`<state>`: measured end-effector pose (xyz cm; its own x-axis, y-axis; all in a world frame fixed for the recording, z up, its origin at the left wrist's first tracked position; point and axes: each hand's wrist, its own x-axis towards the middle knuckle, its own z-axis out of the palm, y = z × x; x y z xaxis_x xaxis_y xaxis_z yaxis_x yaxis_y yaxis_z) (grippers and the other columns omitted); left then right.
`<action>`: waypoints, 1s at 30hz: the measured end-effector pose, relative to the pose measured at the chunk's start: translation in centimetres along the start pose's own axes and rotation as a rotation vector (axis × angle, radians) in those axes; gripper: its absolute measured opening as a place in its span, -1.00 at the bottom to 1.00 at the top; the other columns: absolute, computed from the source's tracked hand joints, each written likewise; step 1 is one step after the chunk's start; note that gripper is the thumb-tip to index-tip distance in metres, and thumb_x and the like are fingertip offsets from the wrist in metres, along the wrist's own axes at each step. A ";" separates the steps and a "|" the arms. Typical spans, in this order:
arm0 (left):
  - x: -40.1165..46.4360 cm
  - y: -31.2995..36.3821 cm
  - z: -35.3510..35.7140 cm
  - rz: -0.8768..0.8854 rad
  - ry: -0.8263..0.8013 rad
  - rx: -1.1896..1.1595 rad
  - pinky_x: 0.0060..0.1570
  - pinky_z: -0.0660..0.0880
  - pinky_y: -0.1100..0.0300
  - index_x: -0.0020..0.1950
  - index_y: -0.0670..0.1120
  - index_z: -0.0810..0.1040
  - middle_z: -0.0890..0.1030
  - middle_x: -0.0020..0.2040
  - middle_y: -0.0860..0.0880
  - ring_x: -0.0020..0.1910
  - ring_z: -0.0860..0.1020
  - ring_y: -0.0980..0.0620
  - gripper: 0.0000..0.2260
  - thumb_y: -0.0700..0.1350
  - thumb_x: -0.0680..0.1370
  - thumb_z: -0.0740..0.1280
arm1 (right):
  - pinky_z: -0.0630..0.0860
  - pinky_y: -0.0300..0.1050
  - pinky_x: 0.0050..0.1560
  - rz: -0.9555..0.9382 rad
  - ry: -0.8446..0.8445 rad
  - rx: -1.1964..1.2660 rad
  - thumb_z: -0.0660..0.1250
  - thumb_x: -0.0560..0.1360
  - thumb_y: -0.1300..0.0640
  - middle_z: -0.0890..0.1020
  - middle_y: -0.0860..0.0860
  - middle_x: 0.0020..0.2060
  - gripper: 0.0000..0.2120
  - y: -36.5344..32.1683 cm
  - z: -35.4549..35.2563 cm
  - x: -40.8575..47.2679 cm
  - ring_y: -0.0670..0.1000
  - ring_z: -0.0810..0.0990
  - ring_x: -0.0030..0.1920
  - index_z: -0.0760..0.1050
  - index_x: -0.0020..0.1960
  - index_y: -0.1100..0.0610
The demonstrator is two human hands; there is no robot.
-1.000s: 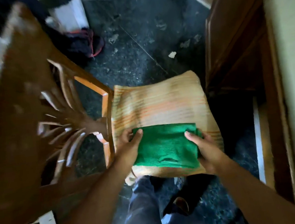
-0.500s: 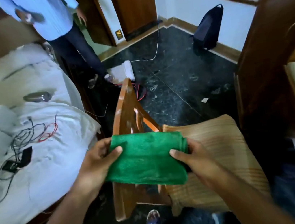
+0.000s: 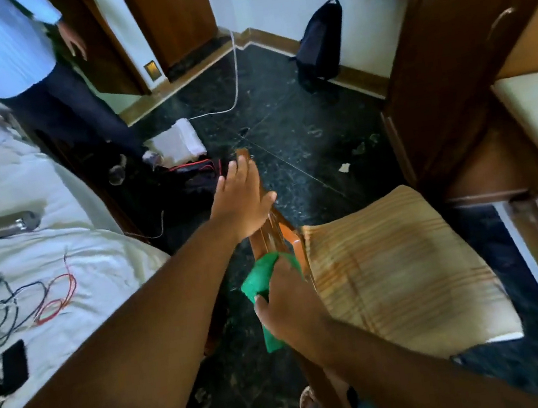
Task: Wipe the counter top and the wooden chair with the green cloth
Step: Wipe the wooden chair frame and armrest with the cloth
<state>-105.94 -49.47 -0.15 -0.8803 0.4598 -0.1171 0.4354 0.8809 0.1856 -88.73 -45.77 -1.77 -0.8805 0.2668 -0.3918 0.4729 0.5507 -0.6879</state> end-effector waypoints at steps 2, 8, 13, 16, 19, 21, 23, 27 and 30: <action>1.1 -0.7 1.1 0.023 -0.036 0.016 0.53 0.02 -0.18 0.62 -0.20 -0.06 -0.14 0.64 -0.19 0.62 -0.07 -0.21 -0.37 0.08 0.67 0.08 | 0.52 -0.04 0.21 0.004 0.024 0.036 0.39 0.50 0.13 0.54 0.08 0.29 -0.38 -1.1 -0.2 1.5 0.09 0.58 0.23 0.19 0.46 0.17; 1.5 -1.4 2.0 0.043 -0.022 -0.077 0.55 -0.01 -0.17 0.62 -0.21 -0.06 -0.12 0.65 -0.18 0.62 -0.08 -0.19 -0.41 0.04 0.69 0.03 | 0.32 0.03 0.43 -0.115 -0.137 -0.038 0.39 0.47 0.06 0.25 -0.01 0.51 -0.11 4.1 -0.4 -6.4 0.01 0.33 0.46 -0.11 0.59 0.03; 0.8 -0.9 2.1 0.021 -0.002 -0.123 0.56 0.00 -0.10 0.62 -0.24 -0.07 -0.14 0.64 -0.19 0.62 -0.10 -0.19 -0.42 0.02 0.70 0.02 | 0.51 0.05 0.20 -0.058 -0.242 -0.068 0.41 0.43 0.07 0.43 -0.04 0.27 -0.25 4.8 -1.1 -7.3 0.04 0.51 0.23 0.08 0.48 0.09; 0.8 -0.8 2.0 0.024 -0.018 -0.112 0.57 0.00 -0.09 0.61 -0.26 -0.10 -0.19 0.63 -0.21 0.62 -0.12 -0.20 -0.41 0.02 0.70 0.03 | 0.45 -0.26 -0.14 -0.060 -0.128 0.081 0.48 0.42 0.13 0.47 -0.15 -0.03 -0.46 1.5 -1.3 -2.2 -0.06 0.54 -0.02 0.30 0.30 0.09; 0.9 -0.9 1.8 0.020 -0.021 -0.122 0.58 -0.02 -0.07 0.61 -0.25 -0.10 -0.18 0.63 -0.21 0.62 -0.11 -0.20 -0.41 0.01 0.70 0.03 | 0.40 -0.18 0.09 -0.098 -0.098 0.199 0.46 0.44 0.11 0.51 0.06 0.22 -0.39 0.6 -1.5 0.3 0.06 0.52 0.24 0.29 0.40 0.18; 0.9 -1.0 1.9 0.012 -0.017 -0.122 0.58 -0.03 -0.03 0.61 -0.24 -0.10 -0.17 0.64 -0.20 0.62 -0.11 -0.19 -0.42 0.01 0.70 0.02 | 0.41 -0.06 0.30 -0.139 -0.138 0.265 0.41 0.48 0.07 0.43 0.11 0.37 -0.29 2.5 -1.6 -1.5 0.10 0.43 0.37 0.16 0.51 0.16; 0.7 -0.9 2.0 0.001 -0.012 -0.100 0.58 -0.03 -0.01 0.62 -0.21 -0.10 -0.16 0.64 -0.18 0.62 -0.10 -0.18 -0.42 0.03 0.70 0.01 | 0.42 0.09 0.37 -0.202 -0.240 0.269 0.37 0.50 0.04 0.37 0.10 0.42 -0.19 5.8 -1.4 -5.7 0.10 0.39 0.40 -0.02 0.58 0.10; 0.6 -0.6 2.2 -0.026 0.024 -0.083 0.55 -0.03 -0.02 0.63 -0.16 -0.08 -0.12 0.65 -0.12 0.62 -0.10 -0.17 -0.43 0.06 0.70 -0.01 | 0.27 0.09 0.49 -0.210 -0.410 0.229 0.30 0.45 -0.15 0.10 -0.04 0.58 -0.04 11.4 -1.5 -12.9 0.00 0.17 0.54 -0.31 0.58 -0.11; 0.7 -0.5 2.1 -0.027 0.034 -0.070 0.57 0.04 -0.09 0.62 -0.17 -0.06 -0.09 0.65 -0.13 0.62 -0.07 -0.17 -0.42 0.08 0.69 0.01 | 0.39 -0.06 0.41 -0.195 -0.440 0.321 0.26 0.46 -0.24 0.29 -0.06 0.48 -0.20 10.6 -1.7 -11.1 -0.14 0.33 0.44 -0.08 0.54 -0.10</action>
<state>-106.34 -49.39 -2.39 -0.8980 0.4308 -0.0897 0.3983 0.8824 0.2502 -74.06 -41.54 -3.64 -0.8887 -0.2070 -0.4091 0.3498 0.2706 -0.8969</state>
